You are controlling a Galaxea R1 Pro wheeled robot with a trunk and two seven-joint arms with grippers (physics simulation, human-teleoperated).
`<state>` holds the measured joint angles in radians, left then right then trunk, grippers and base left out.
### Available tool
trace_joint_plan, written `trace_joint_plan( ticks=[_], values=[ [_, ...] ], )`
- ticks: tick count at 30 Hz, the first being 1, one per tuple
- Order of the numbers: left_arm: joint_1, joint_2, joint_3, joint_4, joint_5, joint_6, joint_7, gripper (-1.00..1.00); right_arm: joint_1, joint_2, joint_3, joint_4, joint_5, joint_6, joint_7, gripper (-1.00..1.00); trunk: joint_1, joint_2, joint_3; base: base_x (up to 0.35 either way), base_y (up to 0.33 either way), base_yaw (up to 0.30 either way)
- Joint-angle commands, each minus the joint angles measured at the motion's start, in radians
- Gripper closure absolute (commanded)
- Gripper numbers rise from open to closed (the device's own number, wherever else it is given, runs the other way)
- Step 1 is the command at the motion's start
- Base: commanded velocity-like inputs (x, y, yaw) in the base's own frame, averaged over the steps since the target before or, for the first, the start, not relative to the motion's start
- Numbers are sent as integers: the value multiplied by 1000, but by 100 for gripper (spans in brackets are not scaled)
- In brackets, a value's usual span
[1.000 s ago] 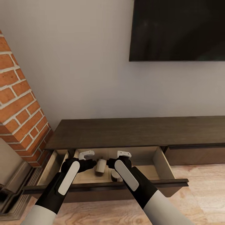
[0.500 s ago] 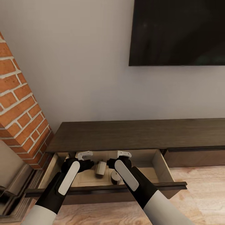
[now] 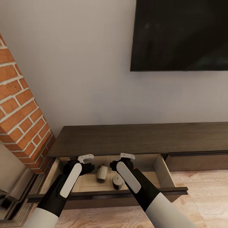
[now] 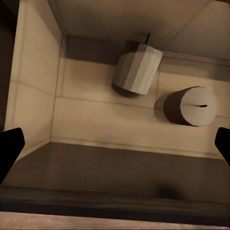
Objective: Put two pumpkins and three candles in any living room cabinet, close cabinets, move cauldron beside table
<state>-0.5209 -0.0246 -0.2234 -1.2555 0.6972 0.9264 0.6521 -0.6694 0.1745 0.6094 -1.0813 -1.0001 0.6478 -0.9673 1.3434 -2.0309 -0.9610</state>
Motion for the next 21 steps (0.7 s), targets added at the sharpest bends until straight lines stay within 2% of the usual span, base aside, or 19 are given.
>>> trace_joint_plan(
  ticks=[1,21],
  values=[
    [-1,0,-1,-1,10,5,11,-100,-1,0,1,-1,-6,5,-8,-100,-4,7,2,0,0,0],
    [-1,0,-1,-1,11,12,11,-100,-1,0,-3,-12,-6,6,-8,-100,-81,147,65,0,0,0]
  ],
)
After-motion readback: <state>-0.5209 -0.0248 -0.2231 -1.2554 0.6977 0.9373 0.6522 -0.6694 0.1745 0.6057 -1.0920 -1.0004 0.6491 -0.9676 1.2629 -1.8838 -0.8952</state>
